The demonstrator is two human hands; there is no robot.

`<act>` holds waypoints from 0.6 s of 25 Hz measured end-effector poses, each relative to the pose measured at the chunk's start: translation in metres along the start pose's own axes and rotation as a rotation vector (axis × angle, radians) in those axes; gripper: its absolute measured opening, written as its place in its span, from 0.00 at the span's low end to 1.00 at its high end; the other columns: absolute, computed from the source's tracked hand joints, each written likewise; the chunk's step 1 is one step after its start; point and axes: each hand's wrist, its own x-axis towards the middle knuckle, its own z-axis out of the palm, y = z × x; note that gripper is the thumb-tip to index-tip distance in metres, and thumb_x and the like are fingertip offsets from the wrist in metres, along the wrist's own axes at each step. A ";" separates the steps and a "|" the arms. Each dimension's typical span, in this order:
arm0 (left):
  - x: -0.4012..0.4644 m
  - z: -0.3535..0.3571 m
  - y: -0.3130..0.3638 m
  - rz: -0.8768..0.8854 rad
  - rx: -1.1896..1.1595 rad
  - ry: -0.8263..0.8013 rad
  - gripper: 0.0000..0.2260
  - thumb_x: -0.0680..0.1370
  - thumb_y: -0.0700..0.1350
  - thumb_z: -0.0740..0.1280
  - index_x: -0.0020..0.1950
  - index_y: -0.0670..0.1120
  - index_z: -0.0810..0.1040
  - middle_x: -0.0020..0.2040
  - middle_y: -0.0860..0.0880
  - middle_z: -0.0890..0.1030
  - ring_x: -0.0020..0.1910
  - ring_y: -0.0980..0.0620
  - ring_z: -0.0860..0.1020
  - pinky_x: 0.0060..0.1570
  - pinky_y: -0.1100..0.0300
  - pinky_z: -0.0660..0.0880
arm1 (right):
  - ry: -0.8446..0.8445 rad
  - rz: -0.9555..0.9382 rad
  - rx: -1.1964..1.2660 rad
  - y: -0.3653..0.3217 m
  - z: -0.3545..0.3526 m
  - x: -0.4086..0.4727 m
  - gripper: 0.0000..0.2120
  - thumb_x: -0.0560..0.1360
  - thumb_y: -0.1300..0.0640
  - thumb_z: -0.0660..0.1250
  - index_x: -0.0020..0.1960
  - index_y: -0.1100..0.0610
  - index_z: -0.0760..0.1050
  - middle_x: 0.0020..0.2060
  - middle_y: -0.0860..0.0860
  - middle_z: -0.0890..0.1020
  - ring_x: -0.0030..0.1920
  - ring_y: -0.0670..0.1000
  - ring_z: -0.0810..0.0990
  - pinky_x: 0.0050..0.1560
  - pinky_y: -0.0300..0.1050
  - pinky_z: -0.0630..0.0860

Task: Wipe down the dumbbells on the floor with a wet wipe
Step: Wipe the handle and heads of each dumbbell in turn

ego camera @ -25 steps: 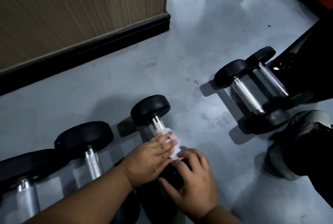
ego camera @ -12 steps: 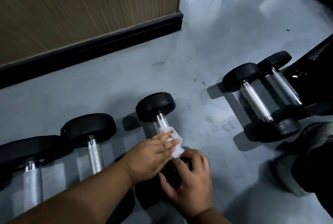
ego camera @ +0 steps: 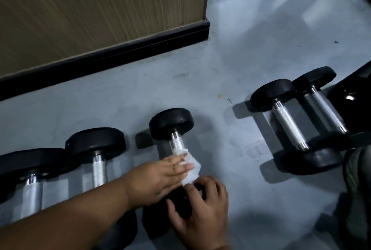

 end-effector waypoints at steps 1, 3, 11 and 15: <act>-0.004 0.000 0.006 0.049 -0.010 -0.028 0.15 0.84 0.44 0.63 0.68 0.41 0.79 0.76 0.50 0.71 0.78 0.45 0.64 0.76 0.54 0.64 | -0.002 -0.007 0.013 0.002 -0.001 0.000 0.18 0.66 0.41 0.77 0.43 0.56 0.85 0.42 0.57 0.80 0.45 0.62 0.79 0.47 0.55 0.76; -0.004 -0.002 0.004 0.089 -0.023 -0.043 0.15 0.84 0.44 0.63 0.68 0.42 0.79 0.75 0.50 0.72 0.77 0.45 0.66 0.74 0.53 0.66 | 0.001 0.006 0.036 0.005 -0.002 0.002 0.18 0.66 0.41 0.77 0.43 0.56 0.84 0.42 0.56 0.80 0.44 0.61 0.79 0.47 0.54 0.76; 0.024 0.008 0.000 -0.157 0.027 0.070 0.16 0.83 0.44 0.62 0.67 0.39 0.79 0.74 0.47 0.73 0.77 0.44 0.65 0.77 0.53 0.61 | -0.020 0.019 0.066 0.020 -0.008 0.002 0.20 0.66 0.40 0.78 0.46 0.57 0.84 0.45 0.57 0.79 0.47 0.61 0.78 0.49 0.55 0.76; 0.016 0.010 0.012 0.044 -0.082 -0.017 0.16 0.83 0.40 0.65 0.70 0.39 0.77 0.75 0.45 0.72 0.78 0.42 0.64 0.76 0.47 0.63 | -0.020 0.007 0.087 0.020 -0.008 0.005 0.20 0.66 0.40 0.77 0.44 0.57 0.84 0.43 0.57 0.80 0.45 0.60 0.79 0.45 0.54 0.76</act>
